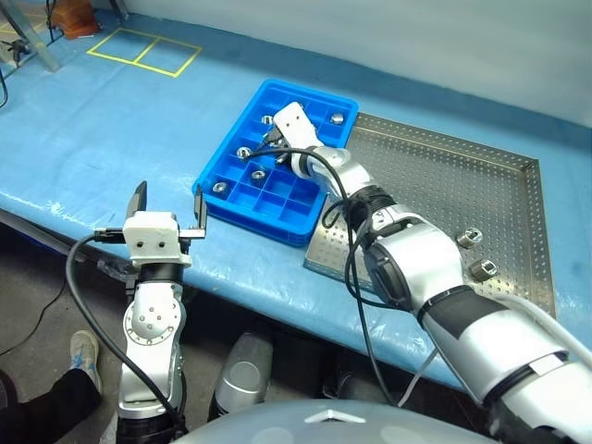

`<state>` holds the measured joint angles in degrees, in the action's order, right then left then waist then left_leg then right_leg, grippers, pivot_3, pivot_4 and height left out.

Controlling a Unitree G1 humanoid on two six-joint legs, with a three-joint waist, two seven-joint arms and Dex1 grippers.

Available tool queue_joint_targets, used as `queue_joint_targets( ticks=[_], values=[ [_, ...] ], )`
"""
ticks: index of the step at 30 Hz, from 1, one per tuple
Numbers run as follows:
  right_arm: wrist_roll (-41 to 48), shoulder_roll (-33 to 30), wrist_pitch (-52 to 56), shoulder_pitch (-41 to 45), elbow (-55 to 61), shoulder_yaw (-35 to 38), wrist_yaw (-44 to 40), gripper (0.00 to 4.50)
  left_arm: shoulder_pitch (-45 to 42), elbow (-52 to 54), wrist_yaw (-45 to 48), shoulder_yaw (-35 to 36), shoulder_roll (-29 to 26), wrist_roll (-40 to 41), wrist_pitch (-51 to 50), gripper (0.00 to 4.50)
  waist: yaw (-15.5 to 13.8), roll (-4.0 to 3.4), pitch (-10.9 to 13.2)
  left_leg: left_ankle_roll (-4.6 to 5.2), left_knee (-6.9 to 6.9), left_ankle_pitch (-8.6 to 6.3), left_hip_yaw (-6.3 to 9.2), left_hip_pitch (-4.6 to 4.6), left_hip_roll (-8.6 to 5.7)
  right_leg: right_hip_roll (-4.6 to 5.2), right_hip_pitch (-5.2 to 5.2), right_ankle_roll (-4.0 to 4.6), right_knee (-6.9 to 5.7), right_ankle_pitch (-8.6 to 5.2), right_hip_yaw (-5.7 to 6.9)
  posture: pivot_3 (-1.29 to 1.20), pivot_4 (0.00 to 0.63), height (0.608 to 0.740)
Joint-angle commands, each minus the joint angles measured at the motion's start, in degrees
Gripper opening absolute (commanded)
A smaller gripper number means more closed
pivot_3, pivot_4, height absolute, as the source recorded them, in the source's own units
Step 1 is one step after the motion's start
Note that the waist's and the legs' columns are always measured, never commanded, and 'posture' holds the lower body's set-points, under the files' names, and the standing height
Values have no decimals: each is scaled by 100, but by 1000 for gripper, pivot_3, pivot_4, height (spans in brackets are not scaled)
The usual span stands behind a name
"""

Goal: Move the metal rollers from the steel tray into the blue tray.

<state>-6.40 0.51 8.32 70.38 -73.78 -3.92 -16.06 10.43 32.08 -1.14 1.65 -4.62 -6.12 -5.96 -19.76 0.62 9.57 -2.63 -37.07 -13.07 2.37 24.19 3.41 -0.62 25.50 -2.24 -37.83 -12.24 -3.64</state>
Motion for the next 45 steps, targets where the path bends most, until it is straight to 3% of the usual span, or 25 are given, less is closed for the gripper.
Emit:
queue_joint_targets(
  ticks=[1,2,3,8,13,20,30,38,45],
  values=[
    [34,-44,97,-58,98,66,-109,1417,-108,89,33,-33,10,10,86,4182,3,-1,0,0,0,0,0,0,0,0,1,0,0,1,0,448,150,740],
    [56,-57,125,-67,111,88,-131,1417,-131,74,44,-46,5,11,81,4182,6,-2,-1,0,0,0,-2,0,1,0,1,2,-1,3,0,441,150,740],
    [65,-66,139,-76,127,102,-151,2183,-155,55,58,-57,-2,12,79,4235,6,-2,-1,0,1,0,-2,-1,1,-1,1,6,-1,6,0,434,150,740],
    [367,-52,-163,-145,362,384,-425,3738,-329,-44,140,-103,-29,28,78,4235,60,-2,-1,0,0,0,-4,-1,1,-1,0,6,0,8,-1,399,150,740],
    [792,-218,-590,-425,1278,720,-717,3738,-709,-234,397,-160,-37,292,126,4235,205,-3,0,-2,-4,1,-3,3,1,-2,0,3,0,13,-1,335,150,740],
    [1113,-843,343,-1489,3673,1004,-412,3738,-1445,-917,821,-517,-370,139,-227,4235,464,-4,-4,-1,-12,2,-1,2,-4,3,-13,-1,3,18,-5,225,150,740],
    [977,-1199,1766,-3180,6645,913,223,3738,-2550,-1944,1176,-958,-146,266,-3,4235,1448,-7,-5,3,-16,4,-11,-20,-4,3,-30,-2,-8,27,-27,105,150,740],
    [873,-1419,2499,-3917,7446,871,500,3738,-2759,-2263,1429,-1153,-58,335,210,4235,1966,-7,-6,10,-13,5,-20,-72,-3,2,-75,-8,-7,25,-41,83,150,740],
    [1242,-1533,3670,-4371,7677,1474,679,3738,-2454,-2118,1351,-1006,-118,338,238,4235,2016,-7,-6,20,-16,12,-17,-75,-7,4,-84,-21,-9,26,-42,113,150,740]
  ],
)
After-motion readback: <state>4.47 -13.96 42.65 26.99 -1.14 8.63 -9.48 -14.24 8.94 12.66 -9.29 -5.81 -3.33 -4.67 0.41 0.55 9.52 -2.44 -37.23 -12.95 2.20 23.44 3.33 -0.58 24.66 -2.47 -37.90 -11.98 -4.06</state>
